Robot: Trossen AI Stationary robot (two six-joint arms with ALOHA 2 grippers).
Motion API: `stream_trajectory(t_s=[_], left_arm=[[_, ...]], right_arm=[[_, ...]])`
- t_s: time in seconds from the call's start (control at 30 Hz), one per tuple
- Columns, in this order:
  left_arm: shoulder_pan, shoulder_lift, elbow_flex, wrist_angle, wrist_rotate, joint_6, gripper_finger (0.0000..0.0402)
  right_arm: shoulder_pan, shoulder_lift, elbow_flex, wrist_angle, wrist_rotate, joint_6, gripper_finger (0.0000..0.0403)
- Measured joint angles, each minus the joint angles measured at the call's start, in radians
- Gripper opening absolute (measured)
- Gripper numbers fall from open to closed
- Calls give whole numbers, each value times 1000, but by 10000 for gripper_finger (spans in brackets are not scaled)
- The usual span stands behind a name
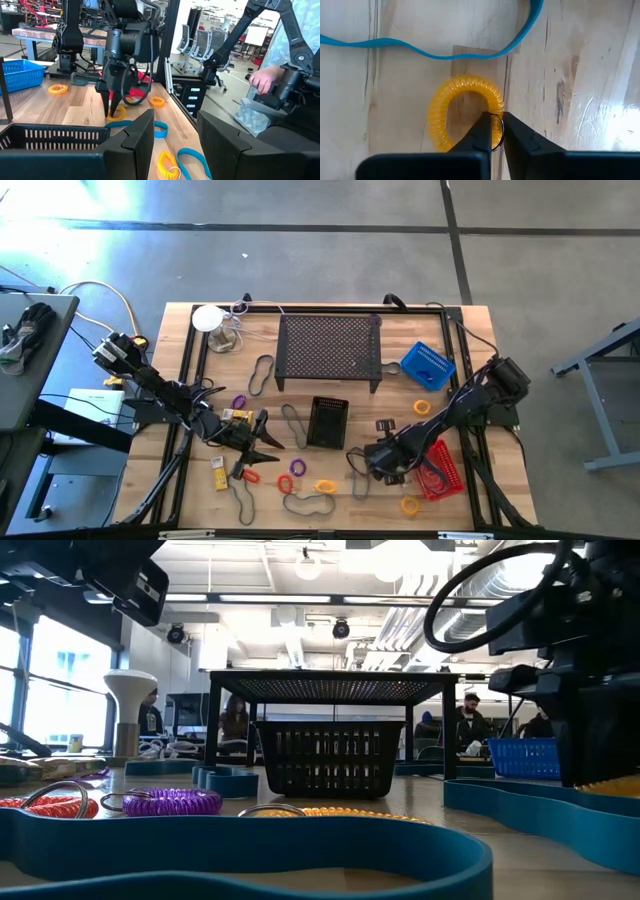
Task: Pick & Place Office Desk Supplies
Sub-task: Put the yellow spring keychain into the blue bin
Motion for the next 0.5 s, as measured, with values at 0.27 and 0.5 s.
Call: stream_trajectory(t_s=[0.27, 0.5], left_arm=[[0, 0, 0, -3, 0, 0, 145], [0, 0, 0, -3, 0, -46, 145]], right_arm=[[16, -11, -16, 18, 27, 0, 7], [44, -20, 47, -85, 83, -3, 5]])
